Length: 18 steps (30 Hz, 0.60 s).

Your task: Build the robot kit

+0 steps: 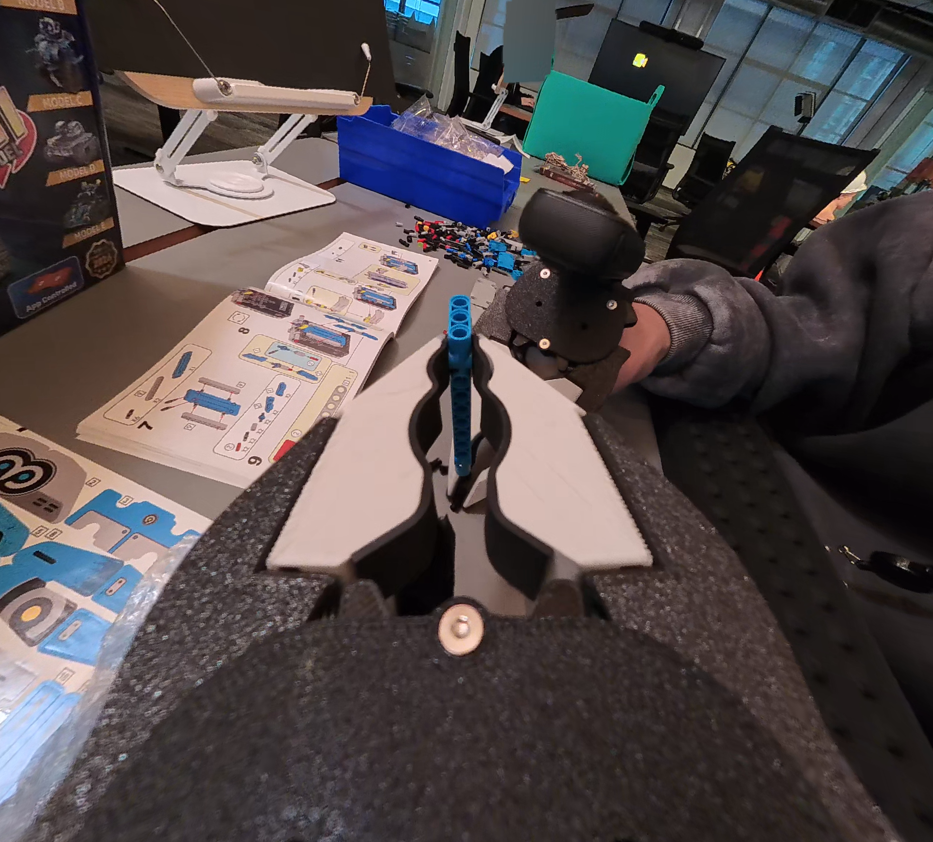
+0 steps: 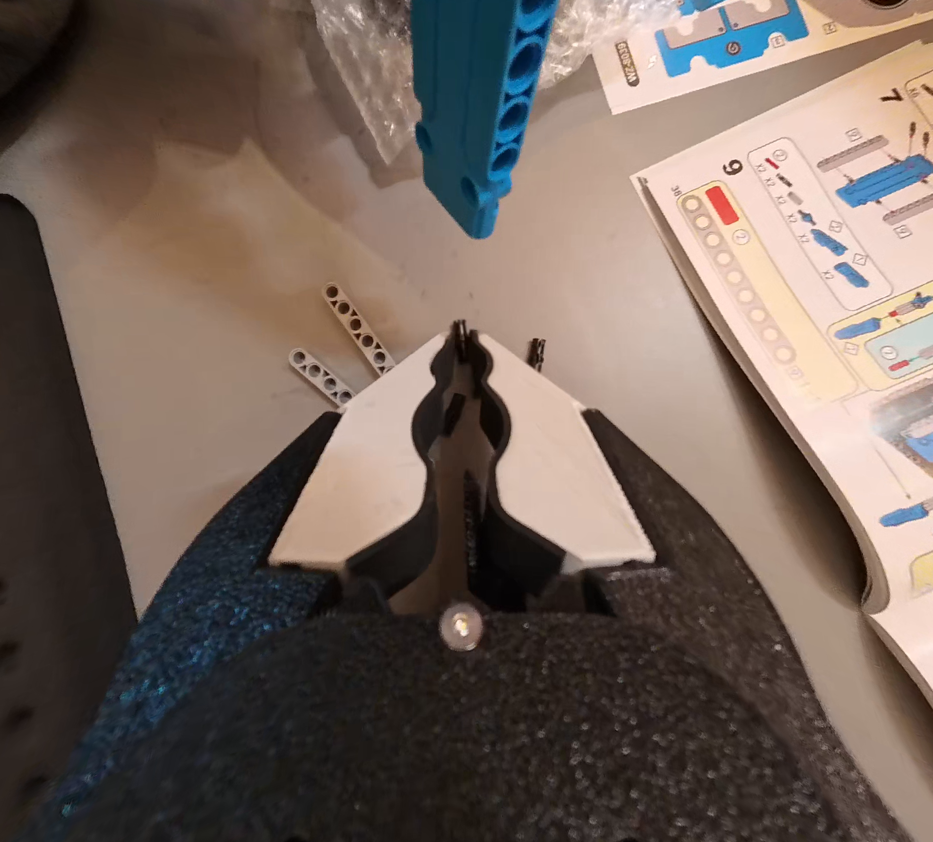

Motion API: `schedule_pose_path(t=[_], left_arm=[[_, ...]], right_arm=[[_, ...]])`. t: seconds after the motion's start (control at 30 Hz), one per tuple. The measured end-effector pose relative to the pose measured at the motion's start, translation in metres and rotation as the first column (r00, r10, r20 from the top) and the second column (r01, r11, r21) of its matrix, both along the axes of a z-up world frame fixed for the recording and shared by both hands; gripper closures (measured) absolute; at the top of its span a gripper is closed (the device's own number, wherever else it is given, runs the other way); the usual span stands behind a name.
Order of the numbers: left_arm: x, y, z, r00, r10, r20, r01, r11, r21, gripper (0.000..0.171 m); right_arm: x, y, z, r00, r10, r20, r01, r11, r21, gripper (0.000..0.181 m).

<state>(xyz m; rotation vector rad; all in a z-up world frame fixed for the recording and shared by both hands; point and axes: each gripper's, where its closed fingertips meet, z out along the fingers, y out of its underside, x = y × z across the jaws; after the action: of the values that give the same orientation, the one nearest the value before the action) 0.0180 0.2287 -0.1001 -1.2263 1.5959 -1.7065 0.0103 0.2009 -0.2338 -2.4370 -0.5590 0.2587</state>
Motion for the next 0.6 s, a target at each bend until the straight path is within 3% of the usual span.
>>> schedule_pose_path(t=[0.4,0.5,0.6], left_arm=[[0.003,-0.002,-0.011,0.999,-0.011,-0.037,0.011,1.0,-0.001,0.165],[0.004,-0.002,-0.013,0.999,-0.001,-0.043,0.001,1.0,0.015,0.165],[0.006,-0.003,-0.016,0.999,0.02,-0.045,-0.018,0.999,0.051,0.166]], right_arm=[[0.002,0.0,0.003,0.997,0.005,0.075,-0.009,0.999,0.051,0.177],[0.004,0.002,0.023,0.998,-0.006,0.062,-0.003,0.991,0.134,0.178],[0.012,0.007,0.06,0.998,-0.031,-0.06,0.046,0.963,0.264,0.177]])
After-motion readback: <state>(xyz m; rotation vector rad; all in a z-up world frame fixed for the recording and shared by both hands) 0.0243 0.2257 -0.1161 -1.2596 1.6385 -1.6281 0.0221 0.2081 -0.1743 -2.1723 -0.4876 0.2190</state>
